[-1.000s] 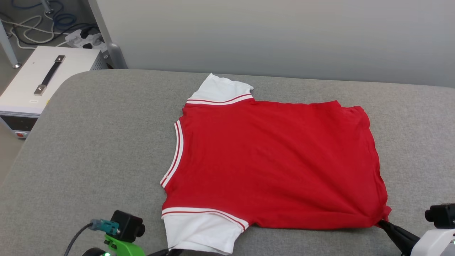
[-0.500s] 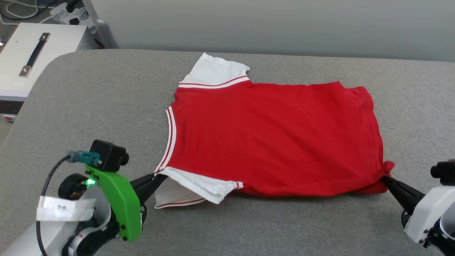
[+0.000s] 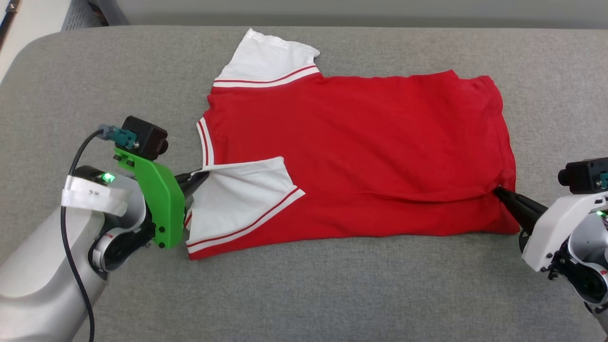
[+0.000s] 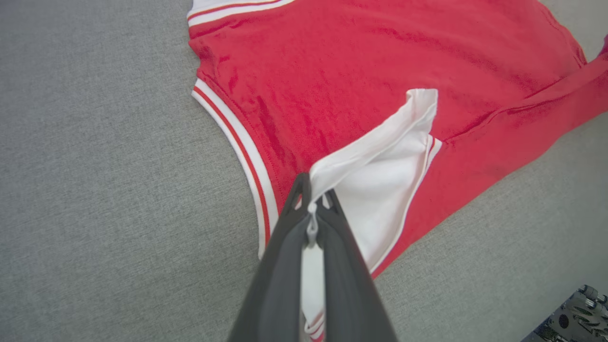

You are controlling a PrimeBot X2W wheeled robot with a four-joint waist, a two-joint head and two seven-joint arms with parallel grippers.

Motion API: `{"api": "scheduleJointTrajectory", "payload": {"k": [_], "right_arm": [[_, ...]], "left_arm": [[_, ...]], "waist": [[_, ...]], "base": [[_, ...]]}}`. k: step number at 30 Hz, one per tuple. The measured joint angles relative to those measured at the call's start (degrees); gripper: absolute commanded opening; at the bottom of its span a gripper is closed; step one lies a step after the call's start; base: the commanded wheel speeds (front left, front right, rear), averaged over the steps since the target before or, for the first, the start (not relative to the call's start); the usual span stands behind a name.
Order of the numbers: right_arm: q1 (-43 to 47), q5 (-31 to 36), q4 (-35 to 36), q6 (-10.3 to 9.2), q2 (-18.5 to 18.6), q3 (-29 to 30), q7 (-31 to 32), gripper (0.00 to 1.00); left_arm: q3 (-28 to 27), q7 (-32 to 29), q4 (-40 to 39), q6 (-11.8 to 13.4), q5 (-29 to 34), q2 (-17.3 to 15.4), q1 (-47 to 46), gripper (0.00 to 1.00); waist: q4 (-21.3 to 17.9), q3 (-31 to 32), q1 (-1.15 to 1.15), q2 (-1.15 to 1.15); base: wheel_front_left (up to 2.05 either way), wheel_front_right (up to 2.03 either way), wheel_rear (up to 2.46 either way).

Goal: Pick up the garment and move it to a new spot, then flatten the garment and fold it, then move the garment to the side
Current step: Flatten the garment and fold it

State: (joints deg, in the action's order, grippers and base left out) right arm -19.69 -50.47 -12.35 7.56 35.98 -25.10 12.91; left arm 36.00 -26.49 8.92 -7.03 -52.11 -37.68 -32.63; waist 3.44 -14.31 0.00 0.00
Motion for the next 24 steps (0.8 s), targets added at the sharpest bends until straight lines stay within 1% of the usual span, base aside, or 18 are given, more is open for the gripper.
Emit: {"api": "scheduleJointTrajectory", "payload": {"k": [5,10,11,12,16,18,22,24], "right_arm": [[-2.5,1.5,-2.2,0.0,-2.1,-0.9,1.0,0.0],[-4.0,2.2,-5.0,0.0,-3.5,-1.2,1.2,0.0],[-4.2,2.4,-5.9,0.0,-3.8,-0.9,1.3,0.23],[-4.3,2.8,-6.9,0.0,-4.2,-0.5,1.2,1.0],[-5.0,3.9,-9.0,0.0,-5.5,-0.1,1.1,1.0],[-5.1,4.4,-9.6,0.0,-6.0,0.1,0.7,1.0],[-5.1,6.0,-10.2,0.0,-6.2,0.5,0.2,1.0],[-5.0,6.4,-10.1,0.0,-6.2,1.1,0.0,1.0]], "left_arm": [[2.4,1.9,6.6,-0.1,0.6,0.3,-3.5,0.0],[5.5,4.6,10.4,-0.1,0.5,1.6,-5.8,0.0],[6.2,5.3,11.2,-0.2,0.5,1.9,-6.1,0.27],[6.5,6.4,12.4,-0.3,0.6,2.2,-6.4,1.0],[7.8,11.3,15.6,-0.3,0.7,3.7,-7.4,1.0],[7.6,15.9,17.4,-0.3,1.2,4.9,-7.6,1.0],[6.2,22.5,20.7,-0.3,1.7,6.5,-7.6,1.0],[5.4,24.7,21.7,-0.3,1.6,7.2,-7.6,1.0]], "waist": [[-1.1,-1.9,0.0,0.0],[-1.8,-3.0,0.0,0.0],[-1.9,-3.0,0.0,0.0],[-1.9,-3.0,0.0,0.0],[-1.8,-2.4,0.0,0.0],[-1.7,-1.8,0.0,0.0],[-1.5,-0.2,0.0,0.0],[-1.3,0.7,0.0,0.0]], "base": [[0.0,0.0,0.0],[0.0,0.0,0.0],[0.0,0.0,0.0],[0.0,0.0,0.0],[0.0,0.0,0.0],[0.0,0.0,0.0],[0.0,0.0,0.0],[0.0,0.0,0.0]]}}
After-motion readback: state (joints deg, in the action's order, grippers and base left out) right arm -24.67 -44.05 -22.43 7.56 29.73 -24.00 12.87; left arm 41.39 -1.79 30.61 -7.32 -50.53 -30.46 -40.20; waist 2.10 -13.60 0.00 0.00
